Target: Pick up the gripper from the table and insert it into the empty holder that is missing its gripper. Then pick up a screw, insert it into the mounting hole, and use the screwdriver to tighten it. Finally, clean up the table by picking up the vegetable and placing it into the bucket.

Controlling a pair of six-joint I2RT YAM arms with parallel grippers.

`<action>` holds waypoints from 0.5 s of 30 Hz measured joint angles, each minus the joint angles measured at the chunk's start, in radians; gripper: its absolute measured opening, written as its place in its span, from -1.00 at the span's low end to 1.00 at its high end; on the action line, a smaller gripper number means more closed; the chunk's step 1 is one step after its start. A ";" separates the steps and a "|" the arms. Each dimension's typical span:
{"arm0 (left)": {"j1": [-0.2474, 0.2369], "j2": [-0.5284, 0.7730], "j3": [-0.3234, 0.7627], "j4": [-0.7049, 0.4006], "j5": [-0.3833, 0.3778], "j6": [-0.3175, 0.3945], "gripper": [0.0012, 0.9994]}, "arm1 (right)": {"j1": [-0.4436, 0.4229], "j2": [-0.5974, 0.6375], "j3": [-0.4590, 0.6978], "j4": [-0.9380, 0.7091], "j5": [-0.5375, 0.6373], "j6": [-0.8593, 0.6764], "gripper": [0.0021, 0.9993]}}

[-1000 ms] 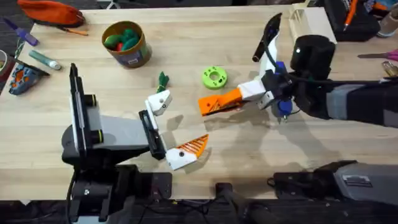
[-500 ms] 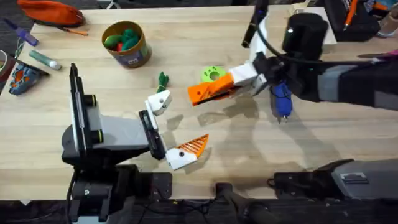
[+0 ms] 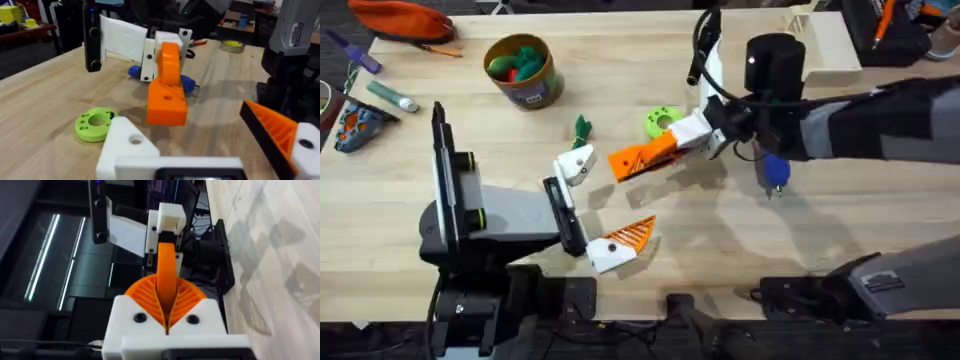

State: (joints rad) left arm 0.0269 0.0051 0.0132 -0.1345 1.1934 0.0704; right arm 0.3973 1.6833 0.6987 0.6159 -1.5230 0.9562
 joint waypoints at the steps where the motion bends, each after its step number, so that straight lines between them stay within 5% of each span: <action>1: 0.000 0.000 0.000 0.000 0.000 0.000 0.97 | 0.000 0.010 0.009 -0.005 0.000 0.000 -0.99; 15: 0.000 0.000 0.000 0.000 0.000 0.000 0.97 | 0.023 0.055 0.072 -0.014 0.000 -0.004 -0.99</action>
State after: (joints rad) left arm 0.0269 0.0053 0.0132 -0.1345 1.1934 0.0704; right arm 0.4207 1.7386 0.7708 0.6014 -1.5230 0.9520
